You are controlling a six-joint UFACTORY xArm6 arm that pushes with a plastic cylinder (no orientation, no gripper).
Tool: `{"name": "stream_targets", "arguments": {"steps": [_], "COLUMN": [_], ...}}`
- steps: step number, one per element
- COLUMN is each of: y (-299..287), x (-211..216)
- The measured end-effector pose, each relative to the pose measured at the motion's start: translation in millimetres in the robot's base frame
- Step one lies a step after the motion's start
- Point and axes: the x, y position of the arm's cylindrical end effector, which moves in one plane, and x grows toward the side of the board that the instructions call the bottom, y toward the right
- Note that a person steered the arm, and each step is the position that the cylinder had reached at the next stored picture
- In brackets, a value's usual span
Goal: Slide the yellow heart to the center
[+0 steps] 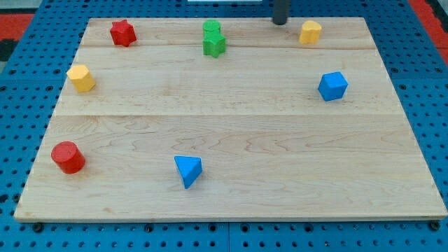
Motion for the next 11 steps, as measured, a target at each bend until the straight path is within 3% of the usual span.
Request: {"name": "stream_targets", "arguments": {"steps": [1, 3, 6, 7, 8, 9, 10, 11], "y": [74.1, -58.7, 10.9, -32.5, -129.1, -132.6, -109.1, -119.2], "x": [4.6, 45.1, 109.8, 136.2, 122.1, 114.8, 133.6, 192.7]}}
